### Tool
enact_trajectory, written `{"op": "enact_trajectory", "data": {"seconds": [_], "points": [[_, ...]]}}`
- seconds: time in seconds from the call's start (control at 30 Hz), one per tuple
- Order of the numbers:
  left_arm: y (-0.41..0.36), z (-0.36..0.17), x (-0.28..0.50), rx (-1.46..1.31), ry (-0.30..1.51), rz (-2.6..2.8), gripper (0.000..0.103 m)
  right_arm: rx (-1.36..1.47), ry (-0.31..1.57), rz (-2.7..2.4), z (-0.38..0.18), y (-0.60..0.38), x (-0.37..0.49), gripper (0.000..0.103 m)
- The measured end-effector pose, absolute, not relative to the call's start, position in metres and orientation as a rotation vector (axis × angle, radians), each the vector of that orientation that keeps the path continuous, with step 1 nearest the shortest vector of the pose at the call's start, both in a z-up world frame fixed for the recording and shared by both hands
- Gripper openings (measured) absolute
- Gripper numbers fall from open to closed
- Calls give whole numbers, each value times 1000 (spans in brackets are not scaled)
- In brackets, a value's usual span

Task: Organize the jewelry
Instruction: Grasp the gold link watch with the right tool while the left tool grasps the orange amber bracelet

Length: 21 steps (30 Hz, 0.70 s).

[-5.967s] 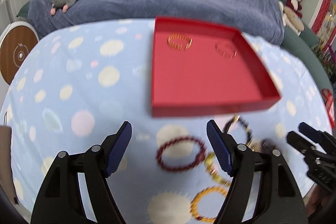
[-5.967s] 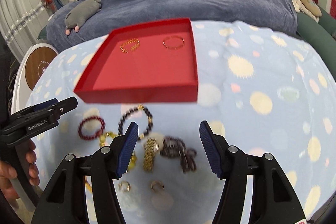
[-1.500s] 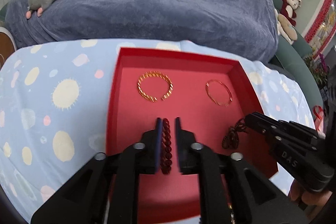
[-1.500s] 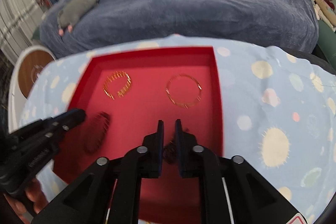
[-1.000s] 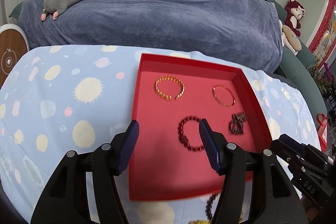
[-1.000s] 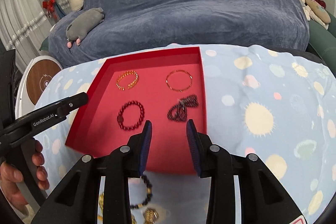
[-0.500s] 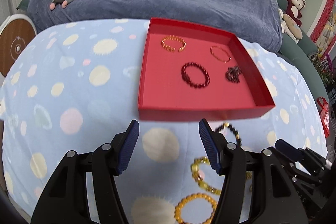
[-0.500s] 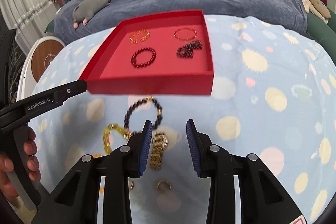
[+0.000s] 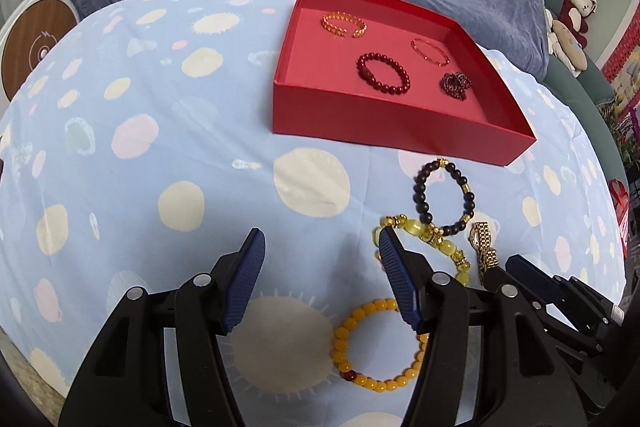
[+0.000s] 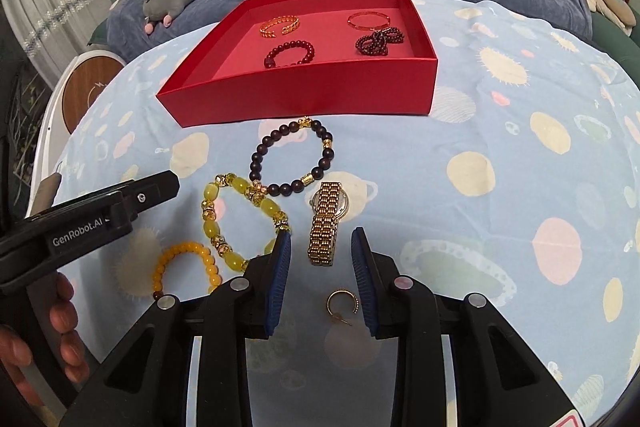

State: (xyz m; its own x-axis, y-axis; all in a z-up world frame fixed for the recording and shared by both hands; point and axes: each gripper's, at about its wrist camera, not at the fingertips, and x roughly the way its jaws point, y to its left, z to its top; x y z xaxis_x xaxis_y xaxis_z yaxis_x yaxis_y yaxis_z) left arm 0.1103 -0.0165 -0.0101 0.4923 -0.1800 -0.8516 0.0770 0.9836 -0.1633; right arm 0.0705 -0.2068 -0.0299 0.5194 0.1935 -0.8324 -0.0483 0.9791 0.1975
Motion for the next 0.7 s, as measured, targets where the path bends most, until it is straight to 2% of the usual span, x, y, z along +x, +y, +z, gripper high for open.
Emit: {"op": "enact_trajectory", "data": {"seconds": [0.23, 0.7], "points": [[-19, -17, 107, -115, 1057, -163, 56, 164, 1034, 144, -39, -208, 73, 11], [-19, -22, 65, -80, 1090, -222, 56, 190, 1038, 130, -37, -217, 63, 11]]}}
